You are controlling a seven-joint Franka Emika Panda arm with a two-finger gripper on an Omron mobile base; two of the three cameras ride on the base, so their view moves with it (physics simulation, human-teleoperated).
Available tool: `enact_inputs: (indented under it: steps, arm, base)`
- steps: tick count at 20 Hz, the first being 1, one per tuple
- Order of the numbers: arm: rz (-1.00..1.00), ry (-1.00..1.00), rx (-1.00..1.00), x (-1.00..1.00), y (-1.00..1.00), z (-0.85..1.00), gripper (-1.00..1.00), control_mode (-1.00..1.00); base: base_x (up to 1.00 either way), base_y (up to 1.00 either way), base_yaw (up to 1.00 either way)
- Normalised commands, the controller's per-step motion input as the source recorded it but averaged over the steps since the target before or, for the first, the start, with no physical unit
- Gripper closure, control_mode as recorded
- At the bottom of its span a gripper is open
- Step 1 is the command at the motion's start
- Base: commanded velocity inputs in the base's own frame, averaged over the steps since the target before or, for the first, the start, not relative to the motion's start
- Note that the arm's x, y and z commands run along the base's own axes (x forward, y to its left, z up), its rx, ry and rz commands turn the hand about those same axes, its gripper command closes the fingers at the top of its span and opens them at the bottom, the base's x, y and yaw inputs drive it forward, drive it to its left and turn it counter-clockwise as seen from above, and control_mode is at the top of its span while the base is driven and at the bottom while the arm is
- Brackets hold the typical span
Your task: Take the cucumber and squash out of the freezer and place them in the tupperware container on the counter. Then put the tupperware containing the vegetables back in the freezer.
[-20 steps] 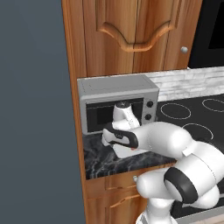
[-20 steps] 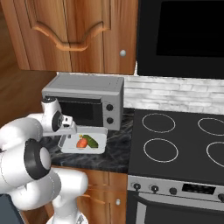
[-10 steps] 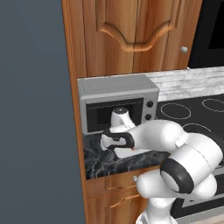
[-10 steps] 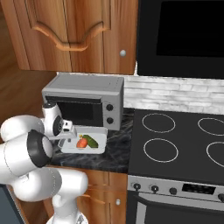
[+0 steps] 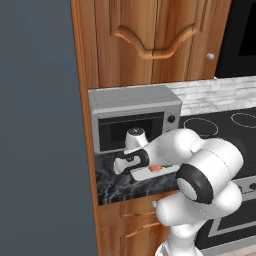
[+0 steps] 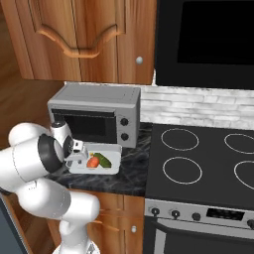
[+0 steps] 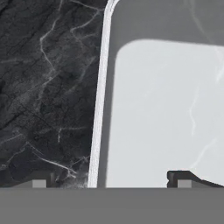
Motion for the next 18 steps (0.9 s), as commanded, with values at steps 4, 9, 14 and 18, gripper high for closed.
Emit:
enact_inputs:
  steps: [4, 9, 14, 18]
  arm:
    - [-0.01, 0.0, 0.0, 0.13, 0.01, -0.21, -1.0, -1.0]
    - [-0.03, 0.0, 0.0, 0.08, 0.0, -0.1, -1.0, -1.0]
    - [0.0, 0.0, 0.0, 0.0, 0.0, 0.0, 1.0, -1.0]
    - [0.0, 0.0, 0.0, 0.0, 0.0, 0.0, 1.0, -1.0]
  base:
    - [0.0, 0.0, 0.0]
    - [0.0, 0.0, 0.0]
    - [0.0, 0.0, 0.0]
    - [0.0, 0.0, 0.0]
